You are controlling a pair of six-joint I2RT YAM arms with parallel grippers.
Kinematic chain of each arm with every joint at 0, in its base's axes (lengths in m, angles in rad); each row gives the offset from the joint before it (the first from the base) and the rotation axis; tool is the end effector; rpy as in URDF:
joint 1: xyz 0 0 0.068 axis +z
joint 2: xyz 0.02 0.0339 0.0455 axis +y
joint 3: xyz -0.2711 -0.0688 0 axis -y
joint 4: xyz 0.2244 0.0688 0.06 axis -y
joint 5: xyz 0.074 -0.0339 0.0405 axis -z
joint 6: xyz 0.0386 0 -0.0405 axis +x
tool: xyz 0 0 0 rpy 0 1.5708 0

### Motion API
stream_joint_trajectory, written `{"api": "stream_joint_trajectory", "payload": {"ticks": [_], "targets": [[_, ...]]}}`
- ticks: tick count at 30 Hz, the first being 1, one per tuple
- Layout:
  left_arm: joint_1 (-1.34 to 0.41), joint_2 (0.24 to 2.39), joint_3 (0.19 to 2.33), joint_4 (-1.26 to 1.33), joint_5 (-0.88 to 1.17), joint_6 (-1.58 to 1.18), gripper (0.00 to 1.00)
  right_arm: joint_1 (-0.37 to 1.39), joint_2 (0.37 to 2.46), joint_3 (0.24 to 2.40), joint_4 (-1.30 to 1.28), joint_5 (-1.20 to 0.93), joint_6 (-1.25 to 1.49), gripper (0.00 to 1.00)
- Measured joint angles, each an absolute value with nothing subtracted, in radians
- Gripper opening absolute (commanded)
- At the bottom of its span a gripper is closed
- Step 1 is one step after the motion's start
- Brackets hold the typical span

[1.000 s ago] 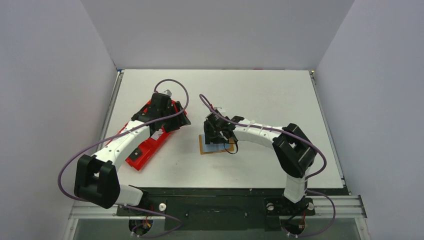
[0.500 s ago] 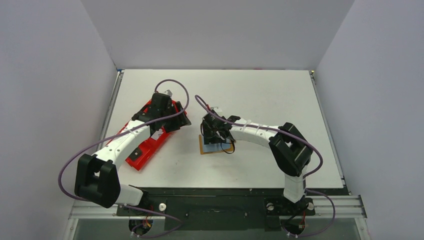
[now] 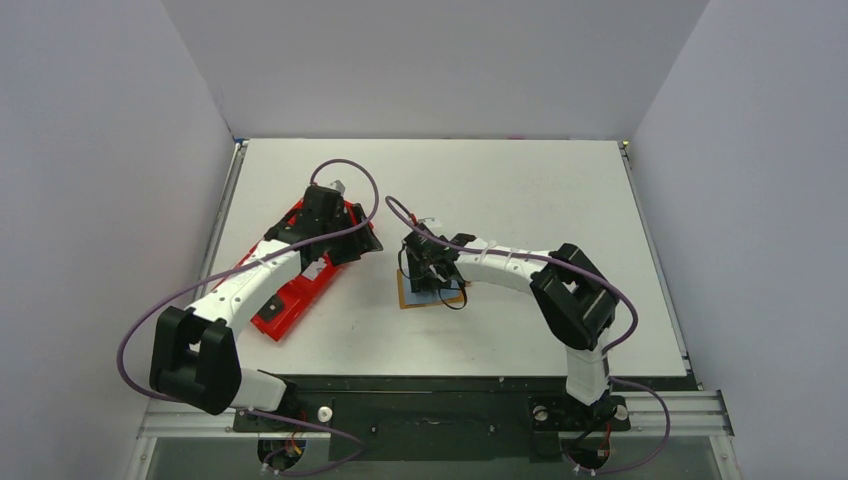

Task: Take the credit cards out of the card holder
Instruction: Remove the credit card from the card holder.

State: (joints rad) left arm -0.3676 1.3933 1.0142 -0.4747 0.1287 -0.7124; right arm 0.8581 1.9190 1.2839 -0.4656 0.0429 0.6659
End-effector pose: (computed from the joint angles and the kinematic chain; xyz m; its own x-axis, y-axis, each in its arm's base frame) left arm 0.2563 -0.1040 0.2684 -0.8168 -0.3801 -0.4341 -0.1305 0.8545 -0.5027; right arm 0.2495 0.2862 0.1832 -0.9175 -0.1178 -0.3798 -0.2243 0.9420 0.2498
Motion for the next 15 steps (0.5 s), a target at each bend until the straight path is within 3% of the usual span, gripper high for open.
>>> {"api": "stream_joint_trajectory", "payload": {"ticks": [15], "targets": [[-0.368,1.409,1.014,-0.474,0.141,-0.712,0.59,0.827,1.919,1.260,-0.415,0.007,0.670,0.04]]}}
